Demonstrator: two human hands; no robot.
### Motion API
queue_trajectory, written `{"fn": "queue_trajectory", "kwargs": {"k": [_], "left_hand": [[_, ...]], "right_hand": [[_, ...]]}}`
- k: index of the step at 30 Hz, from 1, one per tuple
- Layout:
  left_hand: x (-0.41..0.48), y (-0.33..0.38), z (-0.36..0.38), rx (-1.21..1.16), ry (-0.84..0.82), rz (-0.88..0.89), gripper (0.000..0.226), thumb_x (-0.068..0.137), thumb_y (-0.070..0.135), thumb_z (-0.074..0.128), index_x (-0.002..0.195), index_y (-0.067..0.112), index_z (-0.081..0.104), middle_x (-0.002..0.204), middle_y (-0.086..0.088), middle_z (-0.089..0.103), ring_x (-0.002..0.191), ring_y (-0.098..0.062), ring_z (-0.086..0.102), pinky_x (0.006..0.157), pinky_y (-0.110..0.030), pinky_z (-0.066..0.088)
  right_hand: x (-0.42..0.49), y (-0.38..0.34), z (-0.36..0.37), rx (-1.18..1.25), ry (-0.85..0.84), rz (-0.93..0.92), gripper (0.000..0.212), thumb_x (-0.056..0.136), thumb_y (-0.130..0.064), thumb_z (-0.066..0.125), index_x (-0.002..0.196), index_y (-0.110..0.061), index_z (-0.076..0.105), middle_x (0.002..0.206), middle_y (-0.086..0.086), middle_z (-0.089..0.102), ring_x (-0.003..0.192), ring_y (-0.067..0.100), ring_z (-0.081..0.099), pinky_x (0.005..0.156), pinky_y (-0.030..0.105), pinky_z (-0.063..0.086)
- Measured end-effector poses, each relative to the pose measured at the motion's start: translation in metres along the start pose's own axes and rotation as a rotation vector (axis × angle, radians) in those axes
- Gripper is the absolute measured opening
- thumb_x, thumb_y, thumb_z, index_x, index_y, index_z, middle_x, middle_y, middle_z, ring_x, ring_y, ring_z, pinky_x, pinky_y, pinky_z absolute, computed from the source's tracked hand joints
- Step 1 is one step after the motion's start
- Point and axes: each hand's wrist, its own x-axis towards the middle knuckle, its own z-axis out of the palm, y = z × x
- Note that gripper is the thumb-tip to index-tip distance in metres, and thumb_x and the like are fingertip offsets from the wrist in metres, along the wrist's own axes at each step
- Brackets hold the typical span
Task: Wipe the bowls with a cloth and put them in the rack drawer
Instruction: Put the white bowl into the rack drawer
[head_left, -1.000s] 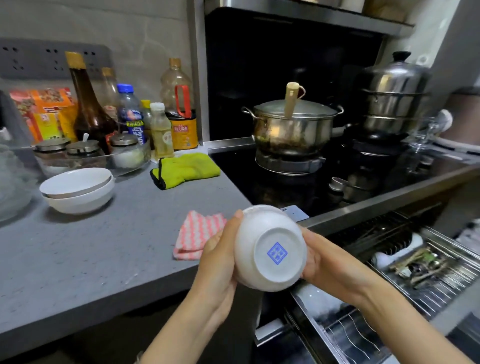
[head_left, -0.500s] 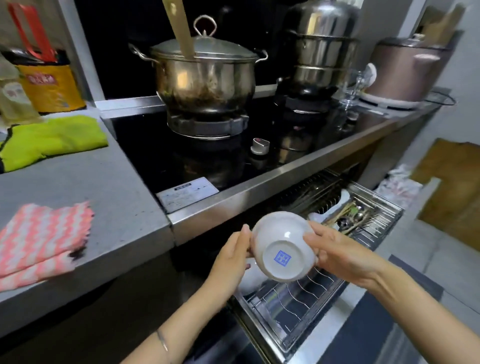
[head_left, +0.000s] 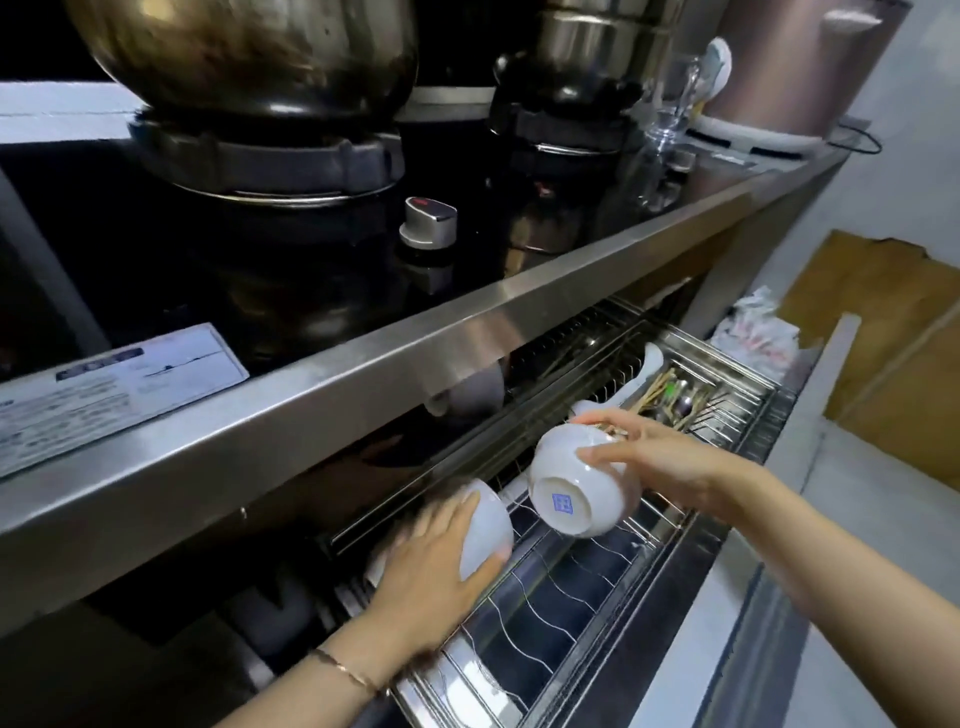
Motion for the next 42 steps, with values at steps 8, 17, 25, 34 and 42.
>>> {"fn": "queue_trajectory", "kwargs": {"k": [8, 17, 25, 34, 42], "left_hand": [[0.024, -0.018, 0.026, 0.105, 0.024, 0.036, 0.127, 0.043, 0.089, -0.03, 0.153, 0.032, -0.001, 0.161, 0.014, -0.003, 0.147, -0.009, 0.004, 0.115, -0.033, 0.01], [0.009, -0.026, 0.029, 0.107, 0.058, 0.071, 0.089, 0.084, 0.08, 0.011, 0.147, 0.022, 0.037, 0.151, 0.007, 0.038, 0.133, -0.013, 0.04, 0.093, -0.031, 0.047], [0.003, -0.033, 0.034, 0.134, 0.151, 0.112, 0.078, 0.088, 0.075, 0.02, 0.144, 0.025, 0.041, 0.151, 0.009, 0.039, 0.126, -0.009, 0.037, 0.086, -0.029, 0.048], [-0.001, -0.03, 0.031, 0.069, 0.133, 0.11, 0.093, 0.069, 0.086, 0.0, 0.15, 0.04, -0.003, 0.156, 0.026, -0.011, 0.145, -0.003, 0.0, 0.113, -0.026, 0.013], [0.0, -0.031, 0.032, 0.077, 0.125, 0.098, 0.091, 0.073, 0.084, 0.008, 0.151, 0.039, -0.002, 0.155, 0.027, -0.012, 0.146, -0.003, -0.003, 0.114, -0.026, 0.01]], "right_hand": [[0.071, 0.016, 0.021, -0.052, 0.094, 0.082, 0.01, 0.087, -0.016, 0.066, 0.094, -0.023, 0.065, 0.1, 0.002, 0.064, 0.087, 0.016, 0.057, 0.075, 0.029, 0.047], [0.106, 0.026, 0.045, 0.047, 0.214, 0.103, 0.011, 0.086, -0.009, 0.066, 0.096, -0.012, 0.065, 0.092, 0.007, 0.06, 0.083, 0.02, 0.053, 0.069, 0.024, 0.042], [0.119, 0.039, 0.054, 0.125, 0.069, 0.093, 0.01, 0.089, -0.007, 0.06, 0.088, -0.016, 0.063, 0.096, 0.007, 0.064, 0.089, 0.024, 0.059, 0.087, 0.036, 0.049], [0.125, 0.058, 0.076, 0.161, -0.019, 0.144, 0.038, 0.094, -0.011, 0.059, 0.13, -0.005, 0.05, 0.1, 0.004, 0.064, 0.08, 0.014, 0.061, 0.07, 0.025, 0.051], [0.122, 0.059, 0.081, 0.125, -0.07, 0.136, 0.053, 0.094, -0.007, 0.058, 0.142, -0.006, 0.036, 0.12, 0.019, 0.06, 0.097, 0.026, 0.059, 0.087, 0.038, 0.051]]}}
